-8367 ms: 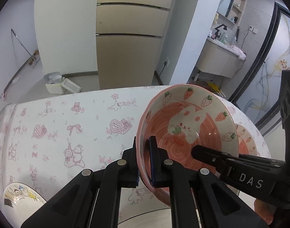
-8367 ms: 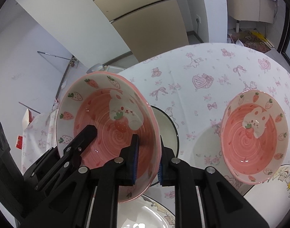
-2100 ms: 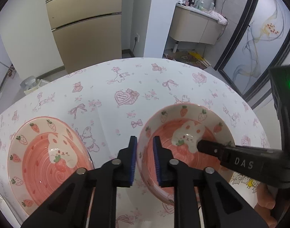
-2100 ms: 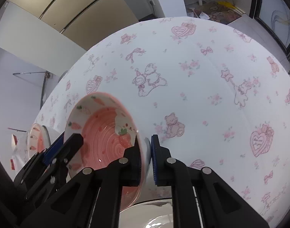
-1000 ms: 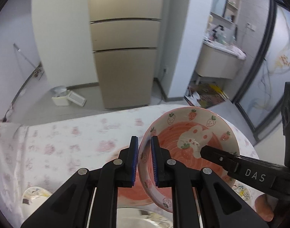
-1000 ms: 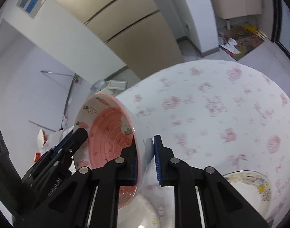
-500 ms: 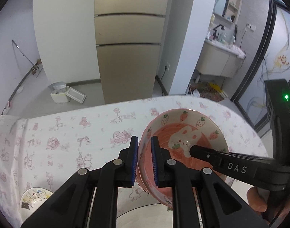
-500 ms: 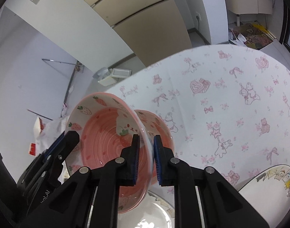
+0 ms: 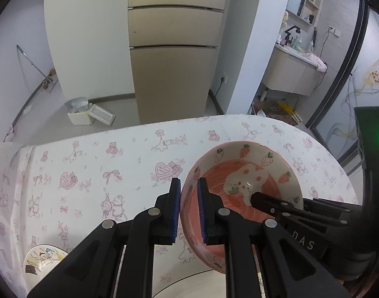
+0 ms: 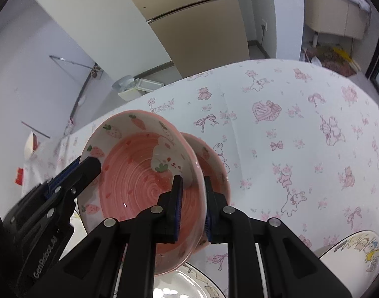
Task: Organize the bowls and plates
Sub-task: 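Lift the pink bowl with the right tool toward the other pink bowl, then nest the right tool's pink bowl into the bowl held by the left tool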
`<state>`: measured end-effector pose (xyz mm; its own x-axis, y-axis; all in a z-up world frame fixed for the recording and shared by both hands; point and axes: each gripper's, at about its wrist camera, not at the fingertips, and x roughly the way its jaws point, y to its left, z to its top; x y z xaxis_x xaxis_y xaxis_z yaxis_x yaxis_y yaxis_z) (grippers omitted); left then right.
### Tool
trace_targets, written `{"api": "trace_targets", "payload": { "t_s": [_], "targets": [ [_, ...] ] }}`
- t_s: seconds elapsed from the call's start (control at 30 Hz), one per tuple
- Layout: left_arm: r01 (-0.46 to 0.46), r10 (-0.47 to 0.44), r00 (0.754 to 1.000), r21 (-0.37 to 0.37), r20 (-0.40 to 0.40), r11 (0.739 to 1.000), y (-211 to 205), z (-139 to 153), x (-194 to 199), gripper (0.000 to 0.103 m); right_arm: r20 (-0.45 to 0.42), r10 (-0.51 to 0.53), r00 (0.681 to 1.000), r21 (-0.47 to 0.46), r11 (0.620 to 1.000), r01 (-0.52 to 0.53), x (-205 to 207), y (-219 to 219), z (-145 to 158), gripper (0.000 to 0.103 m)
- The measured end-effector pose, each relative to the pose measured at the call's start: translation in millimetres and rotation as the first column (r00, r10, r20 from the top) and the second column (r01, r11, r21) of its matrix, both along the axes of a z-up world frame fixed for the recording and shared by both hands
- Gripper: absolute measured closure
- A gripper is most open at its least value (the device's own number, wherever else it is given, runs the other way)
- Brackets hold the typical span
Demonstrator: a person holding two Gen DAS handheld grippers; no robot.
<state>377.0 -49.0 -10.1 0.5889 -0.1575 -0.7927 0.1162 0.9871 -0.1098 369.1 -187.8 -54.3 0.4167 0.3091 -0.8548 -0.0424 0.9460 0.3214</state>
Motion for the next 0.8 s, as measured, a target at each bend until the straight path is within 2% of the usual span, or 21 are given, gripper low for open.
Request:
{"api": "trace_targets", "payload": {
  "t_s": [0.17,0.23,0.37,0.5,0.67,0.8],
  "targets": [
    [0.004,-0.005,1.000,-0.012,-0.025,1.000,3,-7,5,0.089,0.022,0.021,1.000,-0.048,0.999,-0.020,-1,3,1,0.088],
    [0.009,-0.010,0.999,-0.018,-0.046,1.000,4,-13,7,0.089,0.039,0.043,0.998,-0.107,0.994,-0.039,-3,8,1,0.088],
    [0.012,-0.012,0.998,0.006,-0.061,1.000,1,-19,9,0.089,0.073,0.115,0.991,-0.268,0.959,-0.092,-8,22,0,0.088],
    [0.012,-0.012,0.998,-0.001,-0.064,1.000,2,-20,8,0.089,0.090,0.164,0.982,-0.303,0.944,-0.130,-11,24,0,0.088],
    [0.012,-0.014,0.996,-0.028,-0.089,1.000,6,-25,11,0.089,0.096,0.171,0.981,-0.281,0.950,-0.139,-11,20,2,0.089],
    [0.008,-0.010,0.996,-0.020,-0.092,1.000,5,-23,10,0.089,0.125,0.181,0.975,-0.341,0.931,-0.130,-17,29,9,0.090]
  ]
}}
